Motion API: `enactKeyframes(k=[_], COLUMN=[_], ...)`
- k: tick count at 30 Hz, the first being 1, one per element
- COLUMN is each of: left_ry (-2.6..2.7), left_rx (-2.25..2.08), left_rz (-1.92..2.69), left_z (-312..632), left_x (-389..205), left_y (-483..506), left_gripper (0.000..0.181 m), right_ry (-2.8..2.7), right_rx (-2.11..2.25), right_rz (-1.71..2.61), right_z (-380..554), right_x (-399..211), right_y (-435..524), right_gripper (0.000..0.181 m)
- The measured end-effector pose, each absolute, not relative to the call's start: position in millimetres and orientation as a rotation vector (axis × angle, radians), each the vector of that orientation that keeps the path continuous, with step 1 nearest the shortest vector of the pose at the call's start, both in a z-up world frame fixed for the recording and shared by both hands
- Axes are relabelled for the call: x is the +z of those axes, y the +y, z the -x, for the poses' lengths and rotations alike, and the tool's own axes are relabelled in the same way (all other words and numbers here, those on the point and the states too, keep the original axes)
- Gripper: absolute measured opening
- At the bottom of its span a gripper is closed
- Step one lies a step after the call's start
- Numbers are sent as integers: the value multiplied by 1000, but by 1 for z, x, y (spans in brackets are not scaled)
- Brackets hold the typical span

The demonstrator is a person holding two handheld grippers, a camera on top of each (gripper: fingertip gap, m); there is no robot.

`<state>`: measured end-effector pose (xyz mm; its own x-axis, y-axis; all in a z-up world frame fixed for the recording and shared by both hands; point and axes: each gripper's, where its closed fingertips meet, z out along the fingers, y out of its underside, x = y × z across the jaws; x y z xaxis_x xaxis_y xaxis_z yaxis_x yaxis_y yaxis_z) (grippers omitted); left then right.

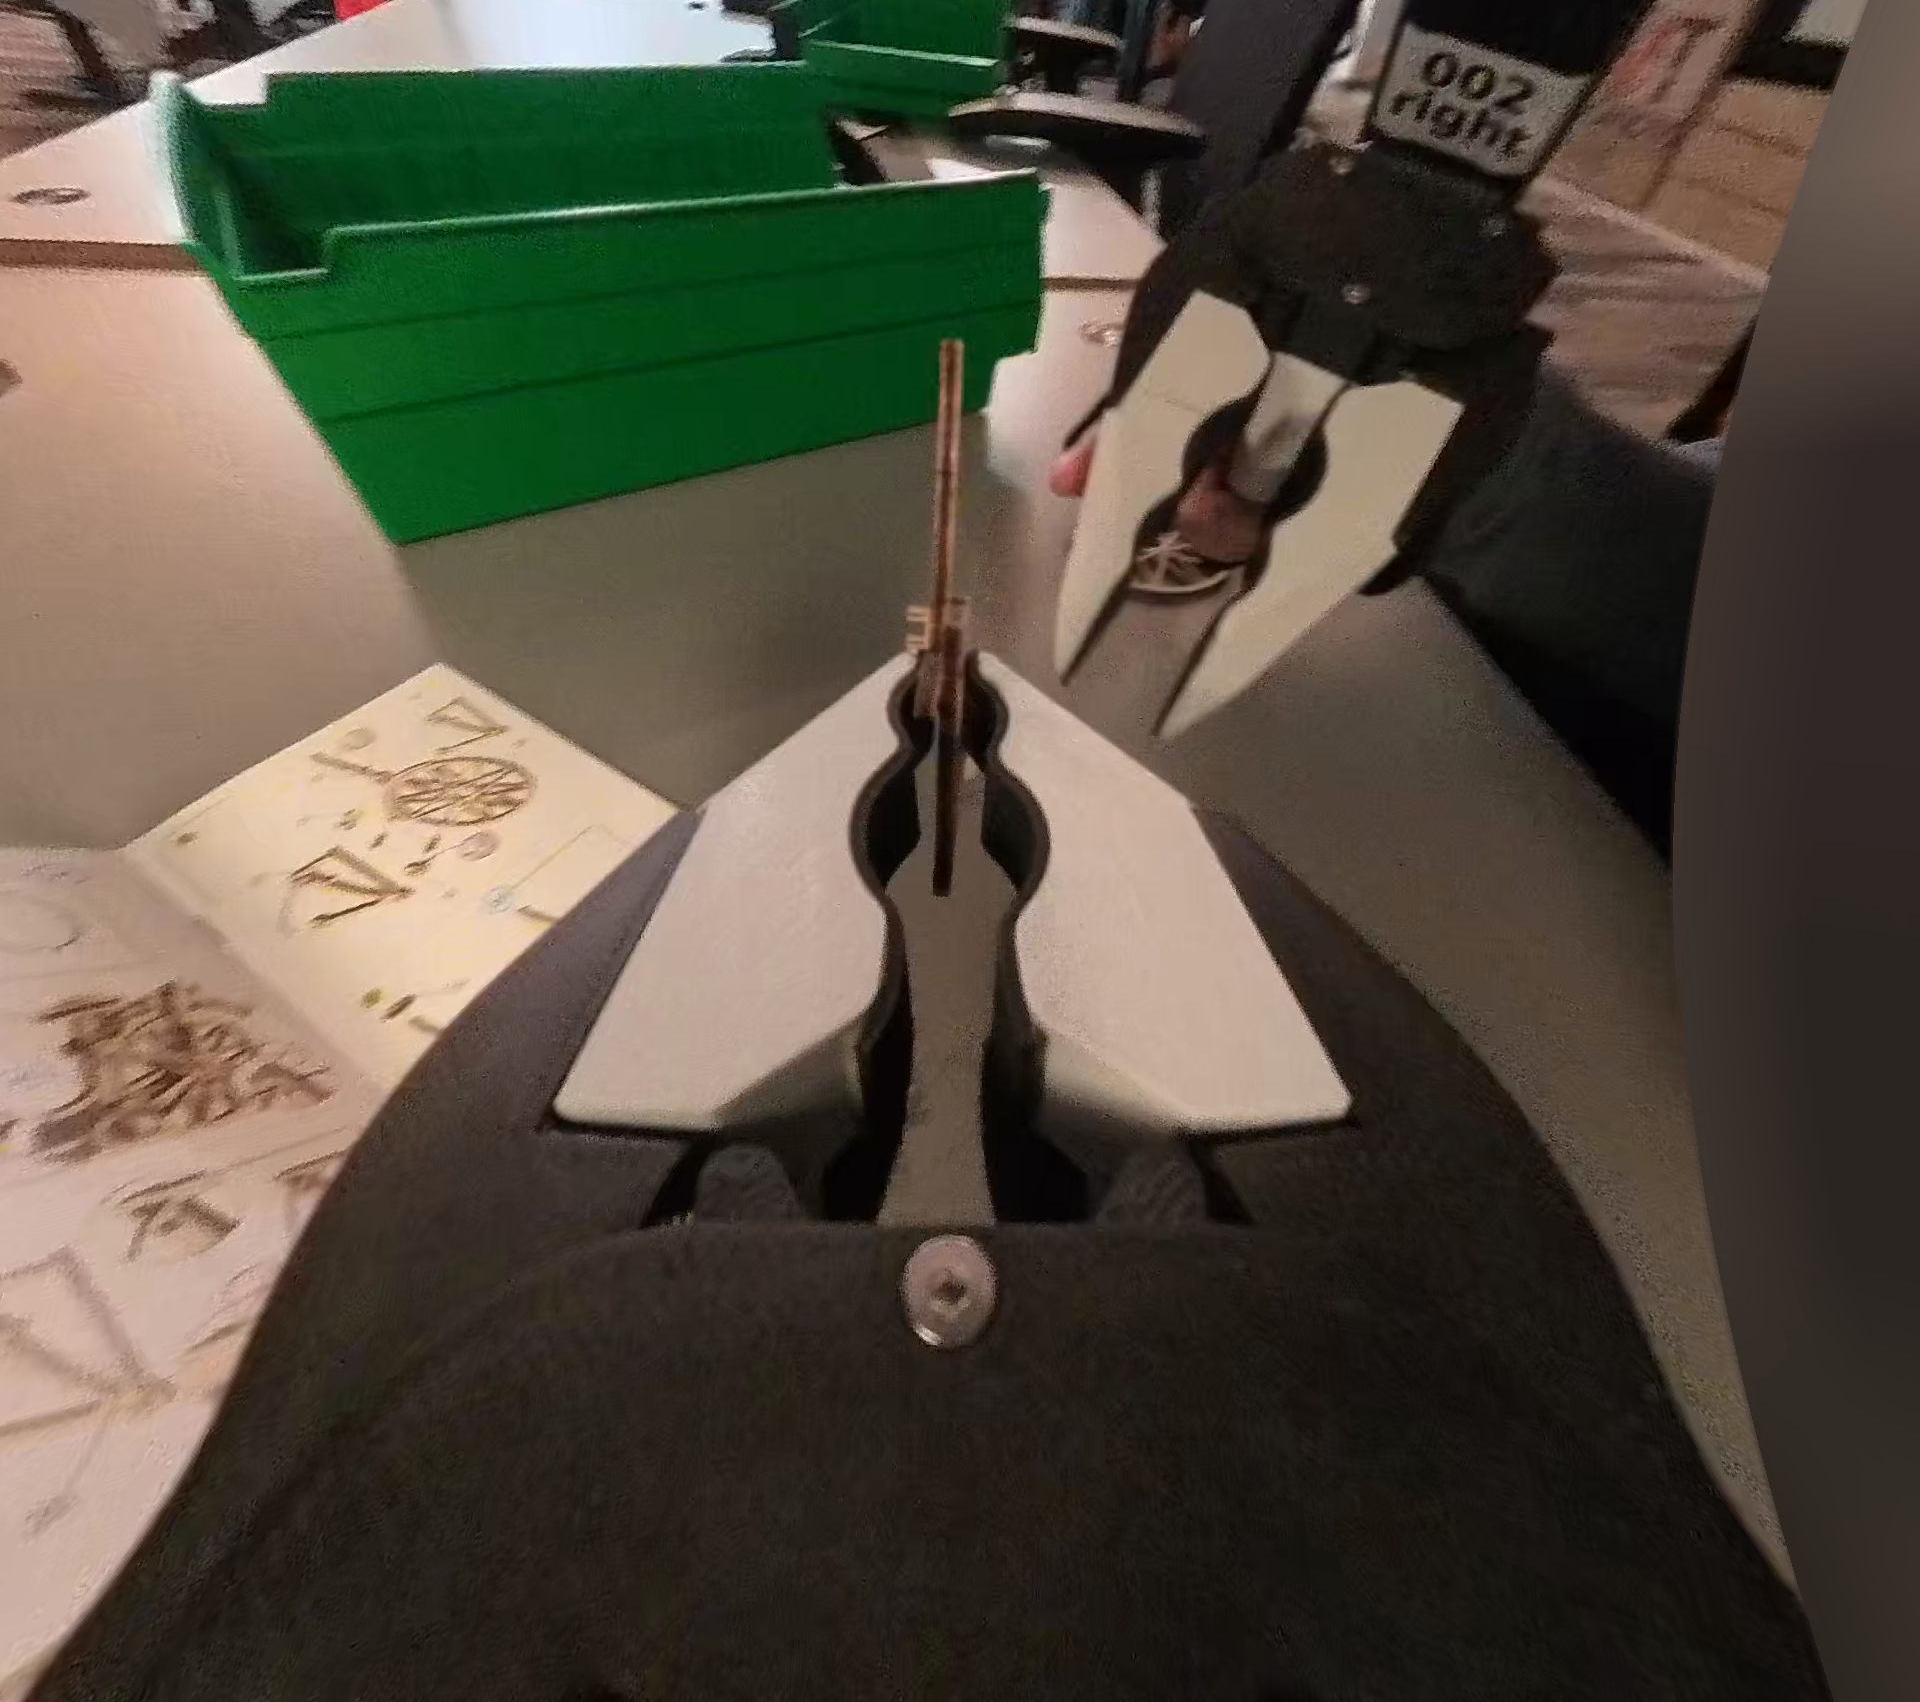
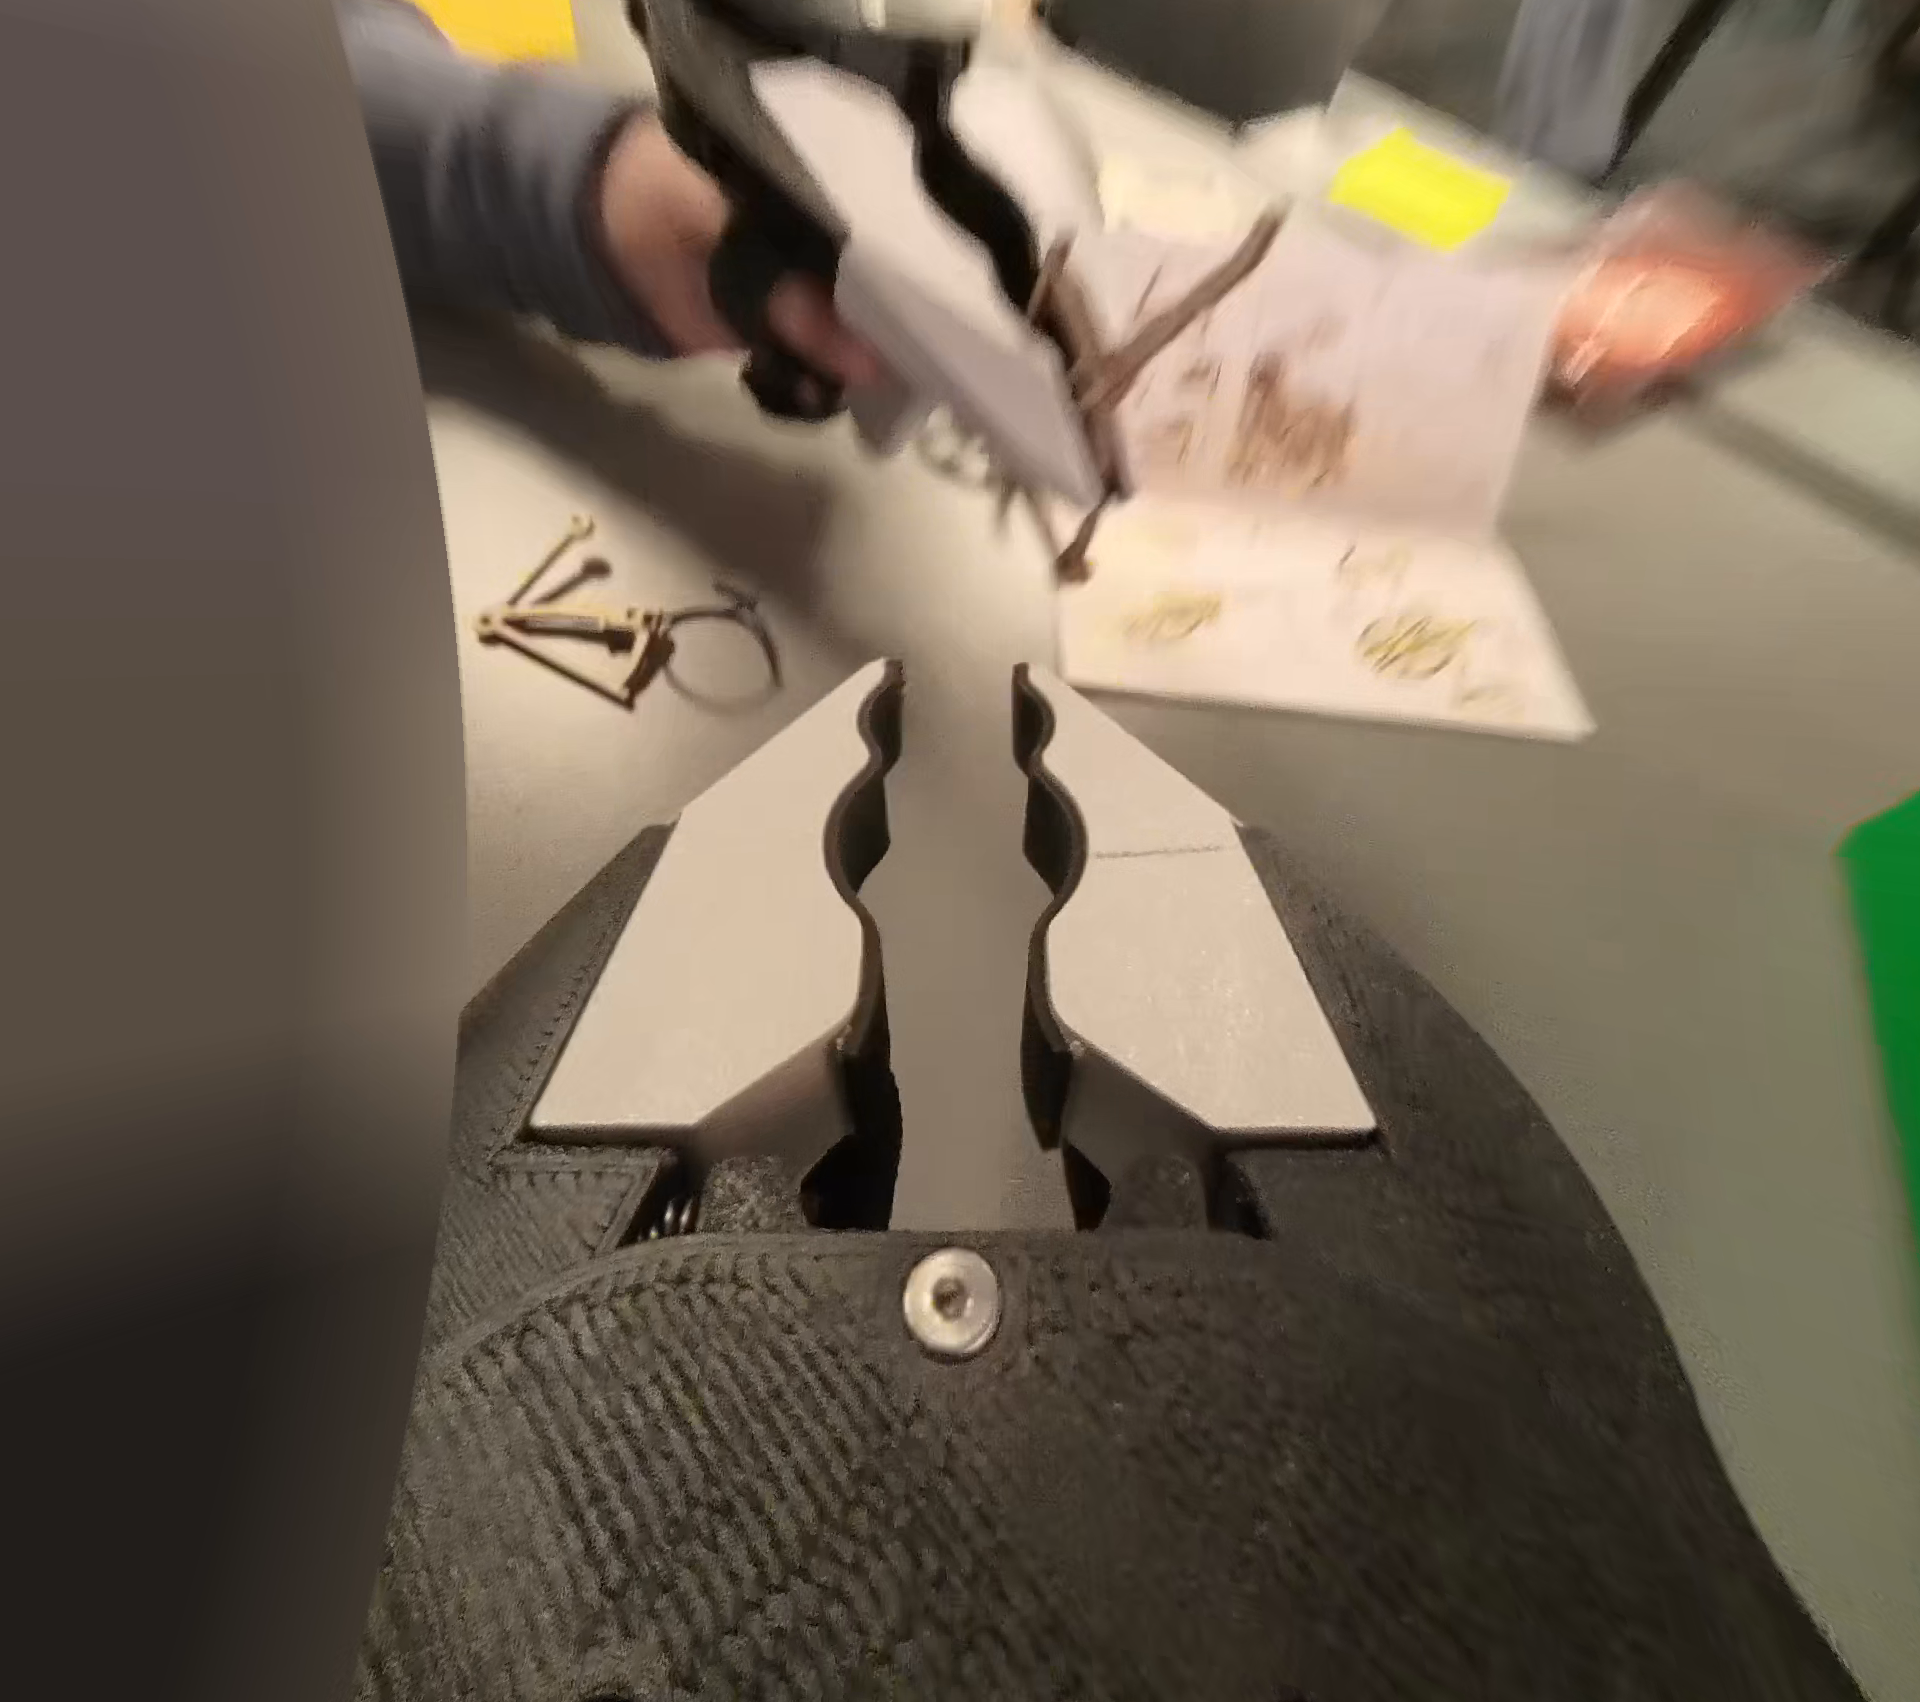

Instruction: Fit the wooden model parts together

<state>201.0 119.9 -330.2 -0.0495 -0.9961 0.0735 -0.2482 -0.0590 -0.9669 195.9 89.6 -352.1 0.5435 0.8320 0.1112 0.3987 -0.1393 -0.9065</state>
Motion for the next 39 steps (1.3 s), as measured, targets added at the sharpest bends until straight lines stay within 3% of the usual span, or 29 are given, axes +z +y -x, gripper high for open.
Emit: enactKeyframes(k=[5, 15, 32, 39], left_ry=[1256, 1197, 1176, 1129], left_rx=[-1166, -1186, -1185, -1230], left_rz=[1500, 1544, 1578, 1637], left_z=[-196, -193, -193, -197], left_x=[-332, -336, -341, -344], left_y=[143, 152, 153, 152], left_gripper=[3, 3, 3, 3], right_ry=[-998, -954, -852, -660], right_rx=[526, 470, 240, 142], right_rz=[1957, 2122, 2106, 1836], right_z=[-181, -167, -171, -195], right_x=[-383, -409, -408, -362], right_y=[97, 96, 108, 131], right_gripper=[9, 8, 0, 0])
